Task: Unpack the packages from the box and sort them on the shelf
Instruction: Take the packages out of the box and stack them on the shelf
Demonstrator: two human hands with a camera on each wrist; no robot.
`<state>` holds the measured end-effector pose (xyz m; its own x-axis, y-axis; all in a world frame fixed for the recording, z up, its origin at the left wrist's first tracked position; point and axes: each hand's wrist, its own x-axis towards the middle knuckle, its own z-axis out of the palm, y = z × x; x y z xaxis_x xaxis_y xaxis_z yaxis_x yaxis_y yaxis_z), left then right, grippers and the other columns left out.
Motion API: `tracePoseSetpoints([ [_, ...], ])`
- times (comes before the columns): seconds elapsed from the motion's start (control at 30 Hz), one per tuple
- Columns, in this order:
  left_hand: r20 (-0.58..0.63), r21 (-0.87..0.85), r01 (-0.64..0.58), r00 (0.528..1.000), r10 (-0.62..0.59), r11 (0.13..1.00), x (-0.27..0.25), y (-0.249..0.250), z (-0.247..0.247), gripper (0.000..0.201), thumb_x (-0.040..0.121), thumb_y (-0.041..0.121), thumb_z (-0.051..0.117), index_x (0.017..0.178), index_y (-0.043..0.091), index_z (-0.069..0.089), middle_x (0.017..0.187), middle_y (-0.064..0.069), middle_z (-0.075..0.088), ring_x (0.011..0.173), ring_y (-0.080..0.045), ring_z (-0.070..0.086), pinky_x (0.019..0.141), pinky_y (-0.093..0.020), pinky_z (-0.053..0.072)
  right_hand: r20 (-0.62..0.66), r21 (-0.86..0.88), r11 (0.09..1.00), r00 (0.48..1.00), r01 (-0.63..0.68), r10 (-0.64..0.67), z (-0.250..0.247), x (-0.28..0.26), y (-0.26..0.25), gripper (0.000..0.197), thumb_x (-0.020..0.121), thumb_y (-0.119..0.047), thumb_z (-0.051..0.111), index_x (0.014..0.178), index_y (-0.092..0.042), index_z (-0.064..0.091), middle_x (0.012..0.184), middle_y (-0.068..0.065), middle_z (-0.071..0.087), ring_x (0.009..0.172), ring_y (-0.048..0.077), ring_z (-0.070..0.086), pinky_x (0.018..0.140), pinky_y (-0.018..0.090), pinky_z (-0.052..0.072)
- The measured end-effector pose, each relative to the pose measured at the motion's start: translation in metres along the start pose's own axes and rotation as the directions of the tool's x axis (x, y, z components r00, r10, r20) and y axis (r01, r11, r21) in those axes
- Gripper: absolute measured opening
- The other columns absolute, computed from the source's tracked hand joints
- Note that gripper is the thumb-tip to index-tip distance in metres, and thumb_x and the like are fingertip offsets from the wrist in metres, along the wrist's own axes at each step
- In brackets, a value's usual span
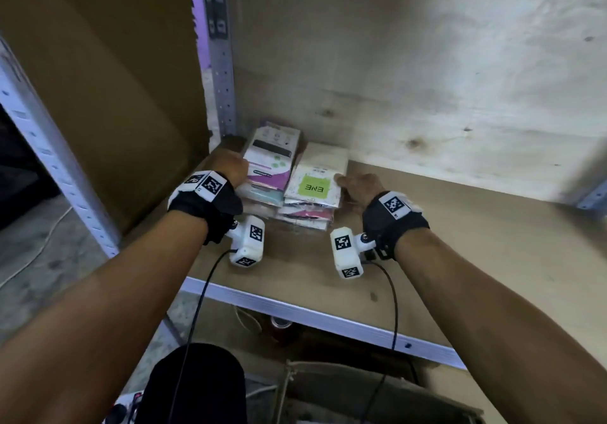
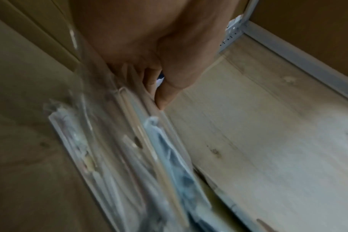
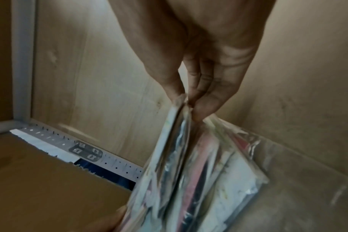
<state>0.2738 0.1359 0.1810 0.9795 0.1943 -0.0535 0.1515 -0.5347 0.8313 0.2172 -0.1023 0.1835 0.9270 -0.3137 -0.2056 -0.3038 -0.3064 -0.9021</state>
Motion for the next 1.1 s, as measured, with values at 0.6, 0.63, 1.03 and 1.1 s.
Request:
tracePoseSetpoints([
  [0.6,-0.039,0.058,-0.189,0.981,0.191,0.980,-0.066,0.007,-0.028,0.034,0.083,0.040,0.068,0.113,0.025,0.066,0.117,-0.005,0.069,0.112,-0.026,0.061,0.104,-0.034,0.046,0.050,0.072,0.996,0.997,0.050,-0.053,-0.033,-0.093,-0.003,0.017,0.094,0.000,0.051,0.086,-0.010,0.063,0.068,0.011,0.059,0.055,0.021,0.053,0.053,0.027,0.049],
  [0.63,-0.032,0.029,-0.207,0.978,0.208,0.978,-0.081,0.011,-0.028,0.032,0.083,0.040,0.069,0.112,0.025,0.066,0.116,-0.003,0.069,0.110,-0.024,0.062,0.102,-0.034,0.048,0.064,0.072,0.996,0.996,0.061,-0.066,-0.038,-0.106,-0.003,0.019,0.093,0.003,0.051,0.082,-0.010,0.061,0.067,0.012,0.057,0.054,0.022,0.051,0.054,0.028,0.047],
  [1.03,0.117,-0.245,-0.385,0.899,0.422,0.890,-0.278,0.017,-0.018,0.029,0.087,0.021,0.071,0.108,0.011,0.054,0.093,-0.007,0.059,0.085,-0.022,0.060,0.075,-0.032,0.050,0.137,0.099,0.984,0.977,0.148,-0.160,-0.113,-0.278,0.030,0.023,0.094,0.001,0.055,0.077,-0.012,0.048,0.066,0.013,0.049,0.053,0.020,0.043,0.053,0.027,0.036],
  [1.1,0.171,-0.238,-0.393,0.883,0.437,0.888,-0.299,0.012,-0.010,0.024,0.088,0.023,0.070,0.103,0.014,0.053,0.089,-0.006,0.059,0.073,-0.018,0.060,0.061,-0.021,0.048,0.139,0.073,0.988,0.979,0.139,-0.148,-0.119,-0.295,0.043,0.018,0.094,0.001,0.055,0.081,-0.010,0.048,0.067,0.013,0.050,0.054,0.021,0.044,0.053,0.027,0.037],
])
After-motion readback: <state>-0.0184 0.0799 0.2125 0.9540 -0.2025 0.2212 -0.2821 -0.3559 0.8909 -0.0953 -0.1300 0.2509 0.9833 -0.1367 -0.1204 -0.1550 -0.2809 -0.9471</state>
